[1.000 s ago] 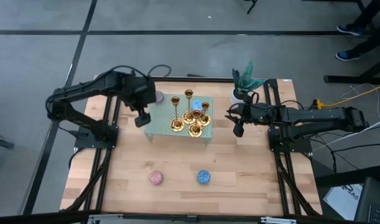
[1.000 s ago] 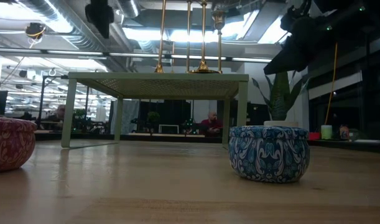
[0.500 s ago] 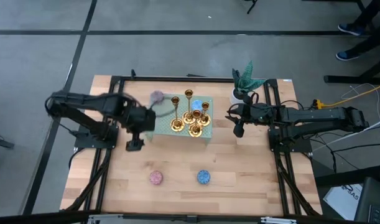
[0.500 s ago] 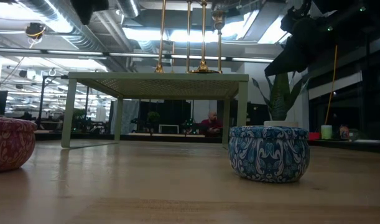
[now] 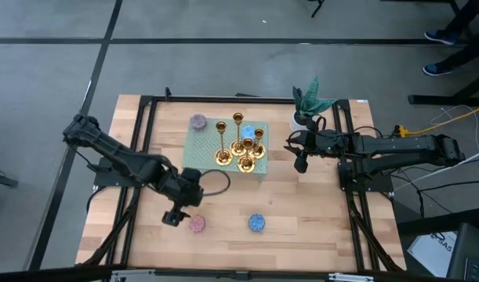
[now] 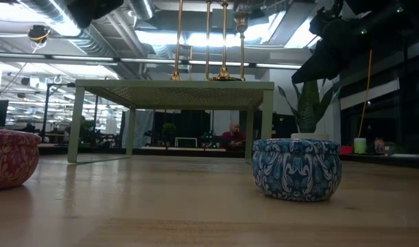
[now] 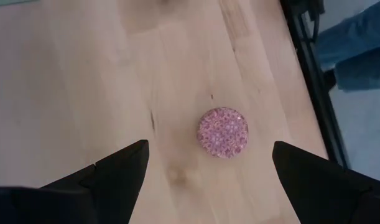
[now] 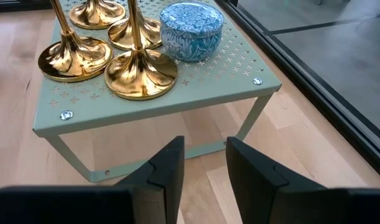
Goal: Pick & Place candle stick holders
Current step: Put the pink scented candle on the shelf
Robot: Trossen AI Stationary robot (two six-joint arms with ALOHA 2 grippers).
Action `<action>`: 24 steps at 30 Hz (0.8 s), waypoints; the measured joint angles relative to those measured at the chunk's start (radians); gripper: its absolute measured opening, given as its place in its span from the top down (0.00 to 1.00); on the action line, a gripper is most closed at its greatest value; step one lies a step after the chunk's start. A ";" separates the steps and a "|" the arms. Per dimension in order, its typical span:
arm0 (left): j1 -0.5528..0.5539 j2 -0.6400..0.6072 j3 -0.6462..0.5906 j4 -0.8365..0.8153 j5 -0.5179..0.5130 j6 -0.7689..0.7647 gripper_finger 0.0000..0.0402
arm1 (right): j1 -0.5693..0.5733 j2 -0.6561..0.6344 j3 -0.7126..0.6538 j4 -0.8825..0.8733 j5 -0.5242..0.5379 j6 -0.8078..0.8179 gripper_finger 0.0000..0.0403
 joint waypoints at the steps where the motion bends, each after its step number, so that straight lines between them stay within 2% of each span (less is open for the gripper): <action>1: -0.011 0.011 -0.009 0.015 -0.002 0.000 0.15 | 0.000 0.000 0.000 0.000 0.000 0.000 0.70; 12: -0.117 0.248 -0.024 0.070 0.007 0.000 0.15 | 0.000 0.000 0.000 0.000 0.000 0.000 0.70; 18: -0.139 0.389 -0.025 0.118 0.002 -0.009 0.15 | 0.000 0.000 0.000 0.001 0.000 0.000 0.70; 24: -0.139 0.453 -0.026 0.112 -0.073 -0.078 0.15 | 0.000 0.000 0.000 0.001 0.000 0.000 0.70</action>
